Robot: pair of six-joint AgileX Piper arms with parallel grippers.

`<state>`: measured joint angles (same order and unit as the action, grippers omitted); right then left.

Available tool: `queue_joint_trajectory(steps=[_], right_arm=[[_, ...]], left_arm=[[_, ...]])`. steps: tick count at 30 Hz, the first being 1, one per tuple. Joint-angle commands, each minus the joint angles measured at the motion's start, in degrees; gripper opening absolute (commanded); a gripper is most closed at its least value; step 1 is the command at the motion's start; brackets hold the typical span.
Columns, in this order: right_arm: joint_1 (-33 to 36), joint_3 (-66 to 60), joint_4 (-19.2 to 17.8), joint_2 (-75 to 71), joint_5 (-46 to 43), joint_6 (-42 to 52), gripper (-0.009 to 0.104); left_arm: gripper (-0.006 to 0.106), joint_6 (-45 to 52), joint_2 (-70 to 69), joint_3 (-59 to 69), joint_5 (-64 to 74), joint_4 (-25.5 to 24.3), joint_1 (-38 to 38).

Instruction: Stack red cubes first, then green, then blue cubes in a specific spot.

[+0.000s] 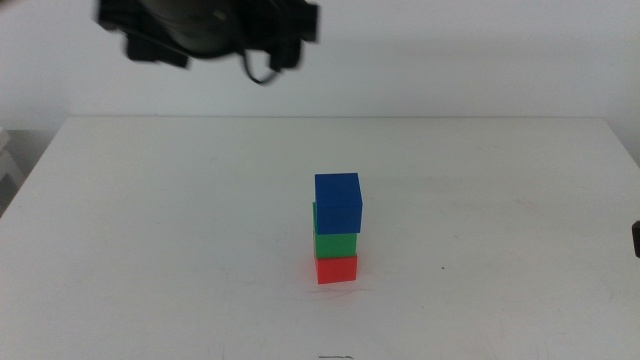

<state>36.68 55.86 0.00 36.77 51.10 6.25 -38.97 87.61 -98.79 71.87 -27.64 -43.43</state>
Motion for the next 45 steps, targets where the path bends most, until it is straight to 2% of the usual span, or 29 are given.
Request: queue_joint_trajectory(steps=[1, 10, 14, 17, 41, 45], right_arm=[[-0.43, 1.42, -0.95, 0.18, -4.05, 0.09, 0.079], [-0.43, 1.42, -0.95, 0.18, -4.05, 0.09, 0.079], [-0.43, 1.42, -0.95, 0.18, -4.05, 0.09, 0.079], [-0.43, 1.42, -0.95, 0.18, -4.05, 0.09, 0.079], [-0.43, 1.42, -0.95, 0.18, -4.05, 0.09, 0.079], [-0.43, 1.42, -0.94, 0.18, -3.94, 0.09, 0.079]], left_arm=[[0.094, 2.73, -4.20, -1.57, 3.06, -2.08, 1.51], [0.094, 27.02, -14.35, -1.57, 1.93, 12.28, 21.00], [0.094, 34.20, -19.12, -1.57, 0.28, 15.53, 29.36], [0.094, 36.14, -21.86, -1.57, -0.03, 17.29, 32.52], [0.094, 36.14, -26.40, -1.57, 0.99, 15.79, 32.92], [0.094, 36.14, -29.54, 1.60, -3.21, 16.23, 32.92]])
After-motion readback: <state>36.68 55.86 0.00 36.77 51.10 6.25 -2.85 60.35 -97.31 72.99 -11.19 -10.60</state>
